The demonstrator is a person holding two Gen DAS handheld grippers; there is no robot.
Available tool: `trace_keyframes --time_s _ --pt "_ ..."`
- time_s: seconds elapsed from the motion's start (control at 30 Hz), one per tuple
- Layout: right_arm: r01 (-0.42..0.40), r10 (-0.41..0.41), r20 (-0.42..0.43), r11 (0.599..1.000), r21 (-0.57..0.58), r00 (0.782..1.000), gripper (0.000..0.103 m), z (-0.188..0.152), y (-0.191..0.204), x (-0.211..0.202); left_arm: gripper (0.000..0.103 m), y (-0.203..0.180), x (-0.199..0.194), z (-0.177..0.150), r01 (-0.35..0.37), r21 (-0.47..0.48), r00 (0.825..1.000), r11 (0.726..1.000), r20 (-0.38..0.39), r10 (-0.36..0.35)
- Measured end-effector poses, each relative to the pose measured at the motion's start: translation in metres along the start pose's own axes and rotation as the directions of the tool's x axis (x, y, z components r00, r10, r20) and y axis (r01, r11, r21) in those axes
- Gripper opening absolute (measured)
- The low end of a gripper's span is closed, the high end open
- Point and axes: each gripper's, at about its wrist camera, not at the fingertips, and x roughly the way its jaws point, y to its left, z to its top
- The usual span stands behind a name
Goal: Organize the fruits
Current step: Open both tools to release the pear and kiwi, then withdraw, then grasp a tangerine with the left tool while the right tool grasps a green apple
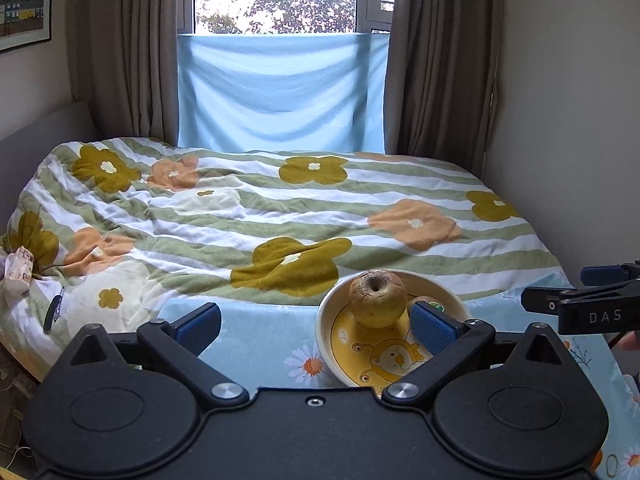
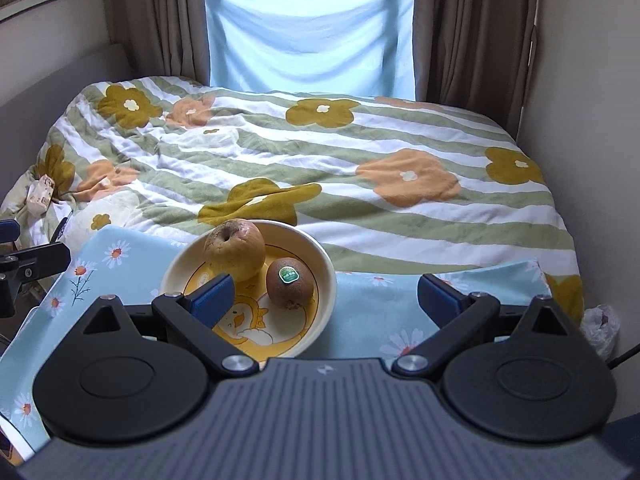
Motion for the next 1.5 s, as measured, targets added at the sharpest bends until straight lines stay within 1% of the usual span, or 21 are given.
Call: trace_keyframes --time_s 0.17,0.3,0.47,0.63,0.8,0.9,1.0,1.1,1.17,1.23,1.37,1.5 --pt "-0.006 0.006 0.03 1.0 0.006 1.0 0.103 -0.021 -0.012 -0.052 0.102 -0.014 -0.042 -0.015 -0.018 -0.032 0.999 0.999 0.041 0.019" --pt "-0.024 0.024 0.038 1.0 0.013 0.999 0.103 -0.043 -0.019 -0.086 0.102 -0.026 -0.07 -0.033 -0.031 -0.052 0.998 0.998 0.06 0.034" --pt "-0.043 0.043 0.026 0.999 0.003 0.999 0.103 -0.071 -0.028 -0.11 0.102 -0.043 -0.093 -0.056 -0.045 -0.063 0.996 0.997 0.073 0.049" --pt "-0.047 0.047 0.022 0.999 0.003 0.999 0.103 -0.096 -0.034 -0.121 0.102 -0.059 -0.101 -0.082 -0.053 -0.062 0.996 0.997 0.071 0.057" --pt "-0.051 0.051 0.009 0.999 0.016 0.999 0.103 -0.121 -0.038 -0.121 0.102 -0.073 -0.095 -0.108 -0.053 -0.032 0.998 0.998 0.041 0.054" --pt "-0.057 0.057 -0.004 0.998 0.037 0.998 0.103 -0.135 -0.038 -0.116 0.101 -0.079 -0.083 -0.121 -0.041 -0.011 0.999 0.999 0.009 0.042" --pt "-0.053 0.054 -0.016 0.997 0.063 0.998 0.103 -0.147 -0.036 -0.104 0.1 -0.086 -0.067 -0.134 -0.026 0.03 1.0 0.999 -0.014 0.026" --pt "-0.054 0.058 -0.032 0.994 0.099 0.998 0.103 -0.158 -0.035 -0.091 0.094 -0.093 -0.05 -0.144 -0.011 0.074 0.999 0.997 -0.045 0.014" --pt "-0.053 0.058 -0.041 0.993 0.11 0.997 0.103 -0.166 -0.032 -0.082 0.093 -0.096 -0.038 -0.152 -0.003 0.096 0.998 0.995 -0.067 0.009" --pt "-0.051 0.058 -0.056 0.992 0.116 0.997 0.103 -0.172 -0.03 -0.075 0.09 -0.097 -0.029 -0.159 0.008 0.109 0.996 0.994 -0.085 0.001" --pt "-0.046 0.056 -0.078 0.99 0.13 0.995 0.103 -0.181 -0.026 -0.062 0.086 -0.1 -0.013 -0.166 0.016 0.138 0.994 0.99 -0.112 -0.001" --pt "-0.035 0.047 -0.086 0.989 0.141 0.995 0.103 -0.184 -0.026 -0.055 0.079 -0.103 0.002 -0.171 0.025 0.176 0.989 0.984 -0.145 0.001"
